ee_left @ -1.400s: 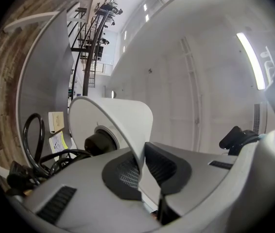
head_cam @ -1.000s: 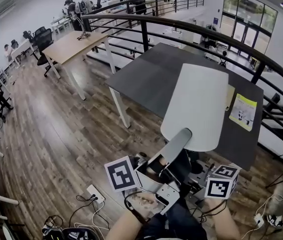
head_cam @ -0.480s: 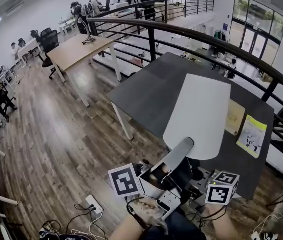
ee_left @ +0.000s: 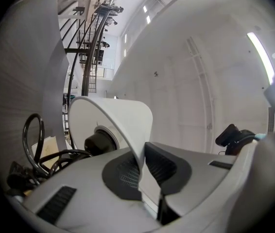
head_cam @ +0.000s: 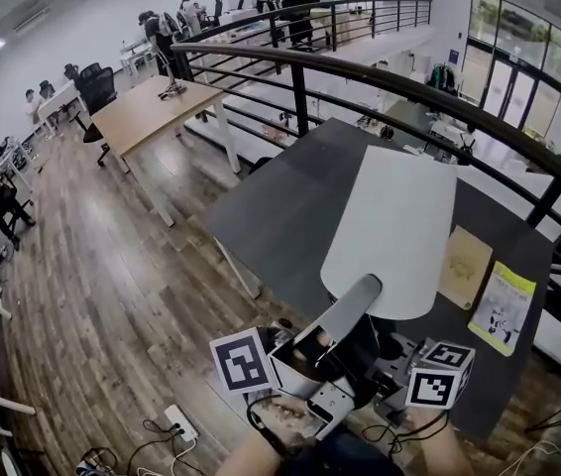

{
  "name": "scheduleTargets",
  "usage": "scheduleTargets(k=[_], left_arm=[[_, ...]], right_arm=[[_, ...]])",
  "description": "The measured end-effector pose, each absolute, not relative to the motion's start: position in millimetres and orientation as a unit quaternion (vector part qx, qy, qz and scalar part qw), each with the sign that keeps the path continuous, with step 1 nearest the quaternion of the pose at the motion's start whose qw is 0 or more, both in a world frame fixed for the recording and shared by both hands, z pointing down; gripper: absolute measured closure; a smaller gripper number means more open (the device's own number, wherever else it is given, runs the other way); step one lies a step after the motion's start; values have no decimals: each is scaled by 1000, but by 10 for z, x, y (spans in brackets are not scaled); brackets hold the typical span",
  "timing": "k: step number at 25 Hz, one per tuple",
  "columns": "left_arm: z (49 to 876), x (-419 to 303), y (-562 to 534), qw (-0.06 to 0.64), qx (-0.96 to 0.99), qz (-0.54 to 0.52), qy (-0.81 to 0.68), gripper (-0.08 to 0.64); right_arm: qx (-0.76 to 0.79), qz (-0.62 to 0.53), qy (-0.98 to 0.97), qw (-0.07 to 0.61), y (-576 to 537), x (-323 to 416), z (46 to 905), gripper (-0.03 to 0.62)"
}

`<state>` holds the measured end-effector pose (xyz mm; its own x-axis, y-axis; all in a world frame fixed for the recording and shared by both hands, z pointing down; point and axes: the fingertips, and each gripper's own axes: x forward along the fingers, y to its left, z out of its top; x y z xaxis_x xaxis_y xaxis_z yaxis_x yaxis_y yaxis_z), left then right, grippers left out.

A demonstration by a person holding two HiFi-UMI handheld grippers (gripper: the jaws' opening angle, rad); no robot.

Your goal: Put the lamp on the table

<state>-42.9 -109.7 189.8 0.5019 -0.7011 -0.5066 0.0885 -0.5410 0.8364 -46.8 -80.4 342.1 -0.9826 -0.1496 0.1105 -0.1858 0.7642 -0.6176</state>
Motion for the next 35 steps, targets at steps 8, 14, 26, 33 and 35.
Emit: scheduleTargets(k=[8, 14, 26, 33, 35], left_arm=[[1958, -488, -1491, 437, 751, -452, -202, 529], [2030, -557, -1798, 449, 748, -447, -198, 529], [2152, -923, -2675, 475, 755, -421, -164, 528], [2092, -997, -3129, 488, 758, -410, -138, 526], [2094, -999, -3250, 493, 758, -405, -135, 526]], right_arm=[[91, 334, -938, 26, -1192, -529, 3479, 479], [98, 345, -933, 20, -1459, -608, 3544, 479], [143, 347, -927, 4, -2348, -1004, 3659, 479], [168, 349, -922, -2, -2810, -1079, 3604, 479], [174, 354, -919, -5, -2921, -1090, 3604, 479]])
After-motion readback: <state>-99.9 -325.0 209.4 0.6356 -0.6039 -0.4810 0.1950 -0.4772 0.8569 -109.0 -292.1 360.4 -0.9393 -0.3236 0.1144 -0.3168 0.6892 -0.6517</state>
